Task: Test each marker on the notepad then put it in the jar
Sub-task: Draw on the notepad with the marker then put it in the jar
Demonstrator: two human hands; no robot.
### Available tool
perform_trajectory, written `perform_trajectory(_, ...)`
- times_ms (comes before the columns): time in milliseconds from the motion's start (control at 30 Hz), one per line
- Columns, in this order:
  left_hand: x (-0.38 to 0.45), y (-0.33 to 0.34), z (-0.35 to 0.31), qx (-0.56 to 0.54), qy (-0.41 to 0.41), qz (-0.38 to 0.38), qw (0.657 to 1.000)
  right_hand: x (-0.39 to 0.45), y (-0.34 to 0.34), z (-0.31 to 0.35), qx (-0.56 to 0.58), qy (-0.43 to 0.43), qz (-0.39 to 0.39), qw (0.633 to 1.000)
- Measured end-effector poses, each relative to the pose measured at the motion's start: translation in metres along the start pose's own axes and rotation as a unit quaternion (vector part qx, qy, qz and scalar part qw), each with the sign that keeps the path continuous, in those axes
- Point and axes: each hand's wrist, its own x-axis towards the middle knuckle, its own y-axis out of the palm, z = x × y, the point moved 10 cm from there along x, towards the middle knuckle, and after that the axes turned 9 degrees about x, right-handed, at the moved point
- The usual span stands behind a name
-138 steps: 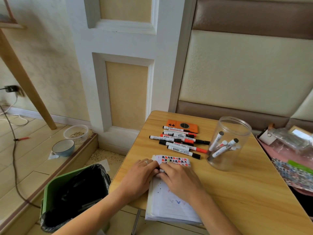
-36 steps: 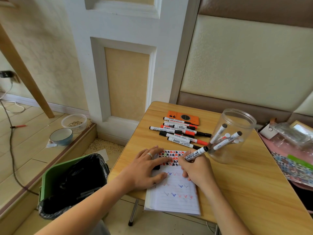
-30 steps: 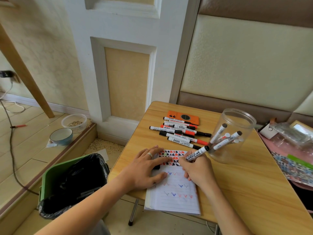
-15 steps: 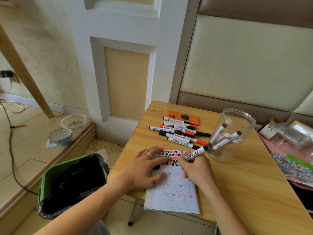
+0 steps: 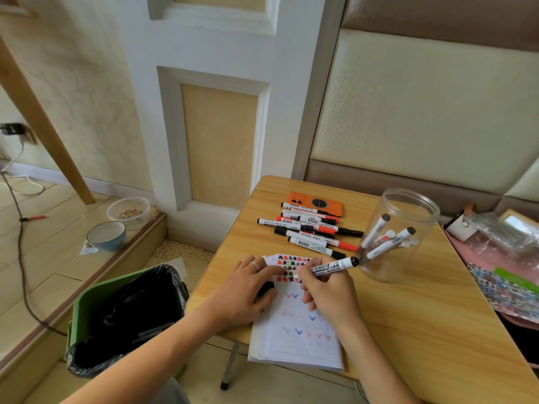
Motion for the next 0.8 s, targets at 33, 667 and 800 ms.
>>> perform_trajectory(33,0.0,-0.002,0.0,-0.005,0.001,-0.012,1.0,-0.002,0.005,-0.003,0.026,0.011,0.005,1.0)
perform_trajectory(667,-0.008,-0.028,-0.006,-0.137,-0.011,-0.062,0.989,-0.007,0.036,0.001,0.054,-0.021,0.113,0.992)
perform_trajectory(800,-0.009,-0.03,-0.006,-0.129,-0.011,-0.074,0.989,-0.01,0.027,-0.004,0.128,0.046,0.088,0.987)
